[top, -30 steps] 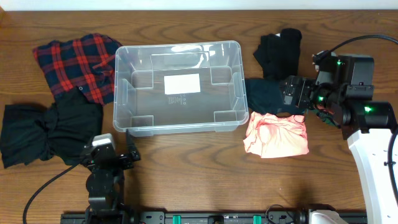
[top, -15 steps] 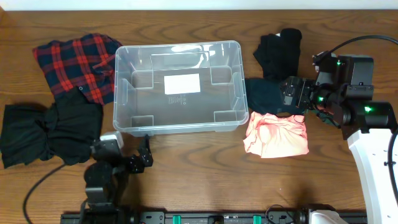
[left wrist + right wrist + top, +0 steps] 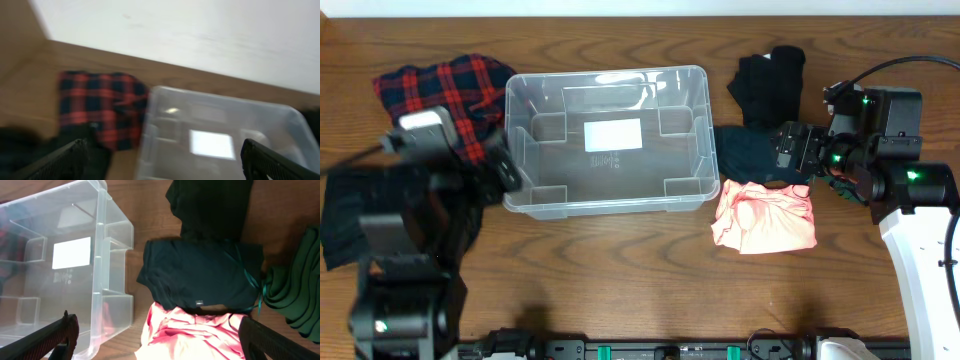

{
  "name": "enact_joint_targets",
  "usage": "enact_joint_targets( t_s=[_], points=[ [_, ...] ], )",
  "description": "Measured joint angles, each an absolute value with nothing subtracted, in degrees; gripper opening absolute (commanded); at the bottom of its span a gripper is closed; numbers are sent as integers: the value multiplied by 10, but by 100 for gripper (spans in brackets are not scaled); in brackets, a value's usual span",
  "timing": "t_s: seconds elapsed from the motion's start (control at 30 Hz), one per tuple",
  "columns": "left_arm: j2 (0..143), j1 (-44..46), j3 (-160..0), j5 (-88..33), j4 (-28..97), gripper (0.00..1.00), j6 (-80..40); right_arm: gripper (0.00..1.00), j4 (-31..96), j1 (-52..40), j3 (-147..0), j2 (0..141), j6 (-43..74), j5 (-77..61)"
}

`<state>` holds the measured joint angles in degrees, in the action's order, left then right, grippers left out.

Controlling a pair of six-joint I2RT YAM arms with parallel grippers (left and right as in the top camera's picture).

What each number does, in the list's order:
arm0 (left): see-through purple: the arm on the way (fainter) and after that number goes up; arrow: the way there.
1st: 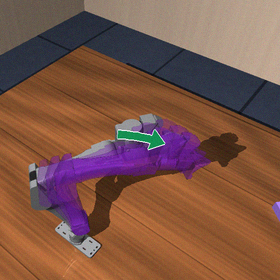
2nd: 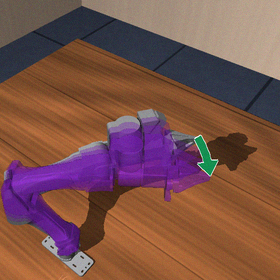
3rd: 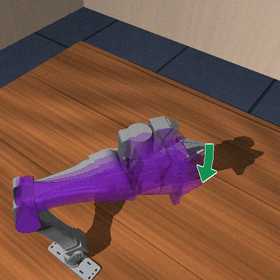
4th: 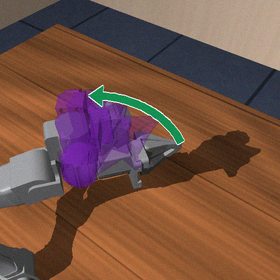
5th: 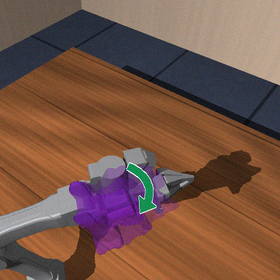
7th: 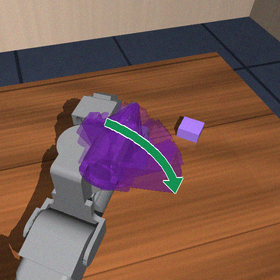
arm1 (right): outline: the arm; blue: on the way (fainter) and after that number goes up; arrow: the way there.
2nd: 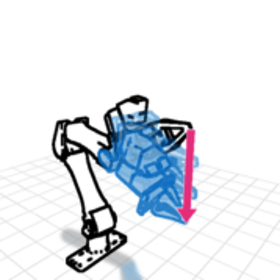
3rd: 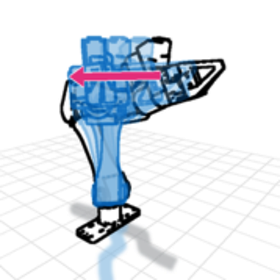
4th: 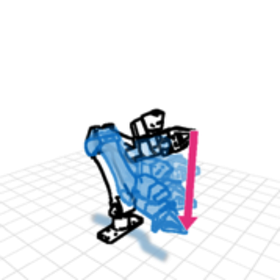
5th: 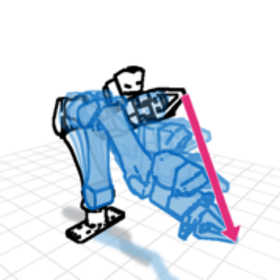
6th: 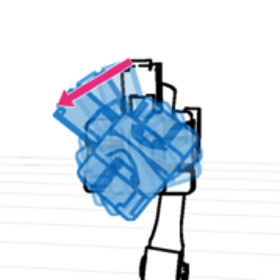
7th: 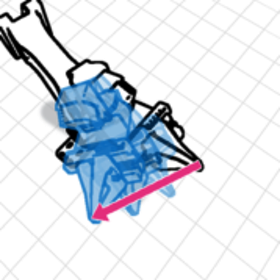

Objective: Pack container
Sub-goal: 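Reach the left gripper to the black garment and grasp it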

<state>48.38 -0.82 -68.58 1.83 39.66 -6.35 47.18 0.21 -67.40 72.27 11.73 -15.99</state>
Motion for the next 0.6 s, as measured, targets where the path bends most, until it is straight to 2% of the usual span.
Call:
enact_joint_targets(
  t_s=[0.13,0.3,0.6],
  points=[
    [548,-63,-754,64,442,98,-66,99,472,2,-674,723,117,-160],
    [650,-199,-808,70,491,98,-80,99,472,2,-674,723,117,-160],
    [817,-487,-809,-78,507,98,-149,99,472,2,-674,723,117,-160]
  ],
)
